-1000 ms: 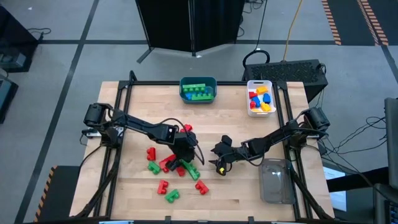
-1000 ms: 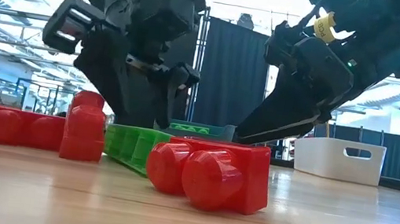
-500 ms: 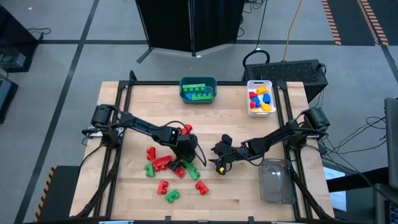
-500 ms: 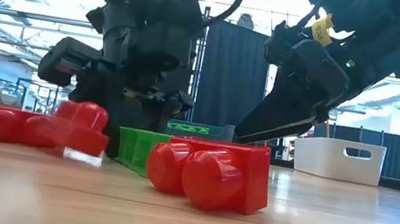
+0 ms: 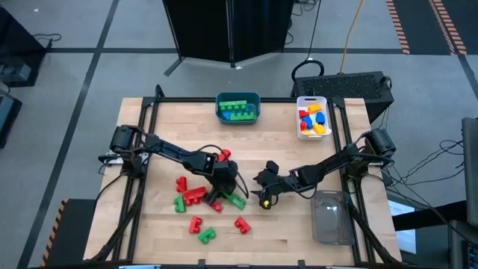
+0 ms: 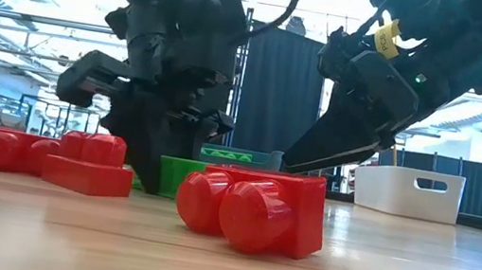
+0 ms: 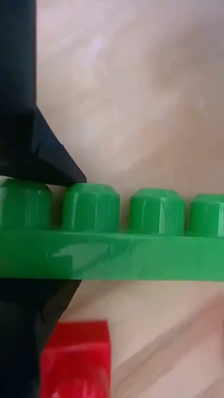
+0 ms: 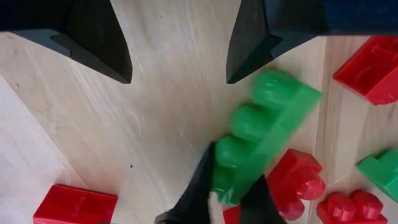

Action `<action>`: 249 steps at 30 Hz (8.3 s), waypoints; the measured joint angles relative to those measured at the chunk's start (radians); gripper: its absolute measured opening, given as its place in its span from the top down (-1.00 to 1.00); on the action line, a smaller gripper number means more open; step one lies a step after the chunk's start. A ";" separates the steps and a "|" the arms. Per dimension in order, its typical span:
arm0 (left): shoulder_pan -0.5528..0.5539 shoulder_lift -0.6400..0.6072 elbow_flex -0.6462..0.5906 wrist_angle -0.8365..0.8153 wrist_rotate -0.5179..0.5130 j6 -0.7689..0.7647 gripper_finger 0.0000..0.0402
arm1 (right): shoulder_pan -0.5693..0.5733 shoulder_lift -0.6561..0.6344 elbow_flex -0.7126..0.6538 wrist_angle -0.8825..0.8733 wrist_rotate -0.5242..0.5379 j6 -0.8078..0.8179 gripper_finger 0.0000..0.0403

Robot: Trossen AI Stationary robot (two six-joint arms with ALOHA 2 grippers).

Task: Sort blocks by size
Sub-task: Put the four stud green game piece into the blue bin, then put the three stud red game piece into the blue bin

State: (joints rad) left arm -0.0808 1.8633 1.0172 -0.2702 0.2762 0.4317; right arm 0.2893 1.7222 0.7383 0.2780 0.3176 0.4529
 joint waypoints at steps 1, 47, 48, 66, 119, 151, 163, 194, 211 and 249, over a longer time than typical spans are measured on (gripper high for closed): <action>0.007 0.000 0.004 -0.002 -0.007 -0.009 0.16 | 0.000 0.000 0.000 0.000 0.000 -0.001 -0.23; 0.750 0.015 0.417 -0.259 -0.102 0.234 0.22 | -0.047 0.000 -0.026 -0.125 0.000 -0.046 -0.23; 0.753 0.023 0.417 -0.261 -0.102 0.238 0.22 | -0.047 0.000 -0.026 -0.125 0.000 -0.046 -0.23; 0.749 0.111 0.415 -0.206 -0.138 0.255 -0.13 | -0.066 0.000 -0.026 -0.123 -0.004 -0.042 -0.23; 0.098 -0.231 0.110 -0.511 -0.247 -0.523 -0.29 | -0.042 0.000 -0.026 -0.050 -0.092 -0.028 -0.23; -0.317 -0.501 -0.328 -0.009 -0.603 -0.922 -0.29 | 0.005 0.100 0.030 0.395 -0.189 -0.167 -0.23; -0.488 -0.541 -0.476 0.229 -0.731 -0.947 -0.29 | -0.001 0.344 0.262 0.380 -0.186 -0.274 -0.23; -0.760 -0.550 -0.512 0.015 -0.966 -1.342 -0.29 | -0.171 0.571 0.742 0.140 -0.378 -0.477 -0.56; -0.689 -0.548 -0.523 -0.115 -0.841 -1.418 -0.26 | -0.189 0.573 0.747 0.019 -0.372 -0.446 -0.57; -0.416 -0.388 -0.530 0.423 -0.818 -0.923 0.10 | -0.019 0.325 0.543 -0.506 -0.109 -0.311 -0.49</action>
State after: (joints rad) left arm -0.4972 1.4755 0.4867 0.1527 -0.5423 -0.4913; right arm 0.2706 2.0476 1.2815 -0.2284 0.2083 0.1421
